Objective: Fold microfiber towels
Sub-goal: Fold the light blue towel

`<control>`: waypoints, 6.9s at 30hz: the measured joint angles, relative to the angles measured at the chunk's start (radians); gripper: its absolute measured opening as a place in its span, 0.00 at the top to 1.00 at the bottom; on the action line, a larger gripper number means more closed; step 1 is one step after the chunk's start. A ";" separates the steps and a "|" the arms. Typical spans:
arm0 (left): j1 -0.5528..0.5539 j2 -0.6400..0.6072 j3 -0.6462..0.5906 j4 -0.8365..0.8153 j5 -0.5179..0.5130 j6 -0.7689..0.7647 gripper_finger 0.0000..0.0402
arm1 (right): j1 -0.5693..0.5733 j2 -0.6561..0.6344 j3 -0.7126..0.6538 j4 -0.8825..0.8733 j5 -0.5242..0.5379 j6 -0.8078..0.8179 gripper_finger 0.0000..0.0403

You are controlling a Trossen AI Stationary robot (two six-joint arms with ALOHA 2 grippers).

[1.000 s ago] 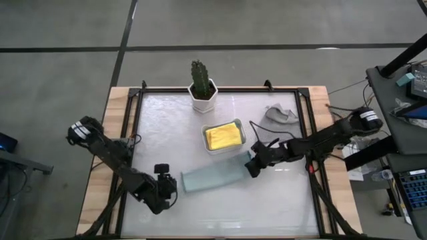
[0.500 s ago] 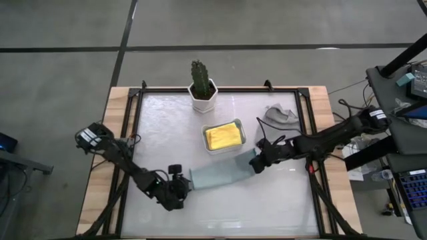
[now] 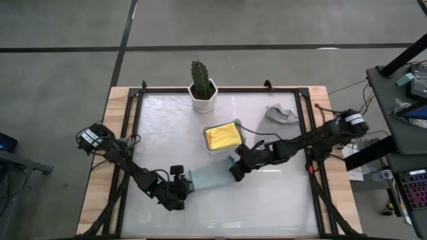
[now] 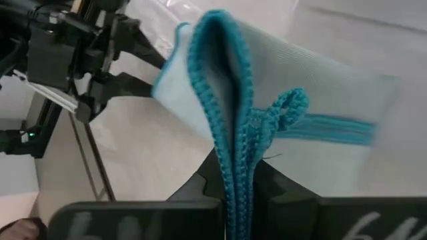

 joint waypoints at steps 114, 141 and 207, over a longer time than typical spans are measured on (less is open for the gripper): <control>-0.028 0.046 0.117 -0.036 0.099 0.105 0.95 | 0.168 0.289 0.081 0.113 0.135 -0.845 0.93; 0.060 -0.245 0.068 -0.220 -0.016 0.048 0.69 | 0.033 0.206 0.080 0.045 0.116 -1.018 0.64; 0.119 -0.060 0.065 -0.320 0.023 -0.059 0.98 | 0.004 0.289 0.072 0.111 0.146 -0.997 0.86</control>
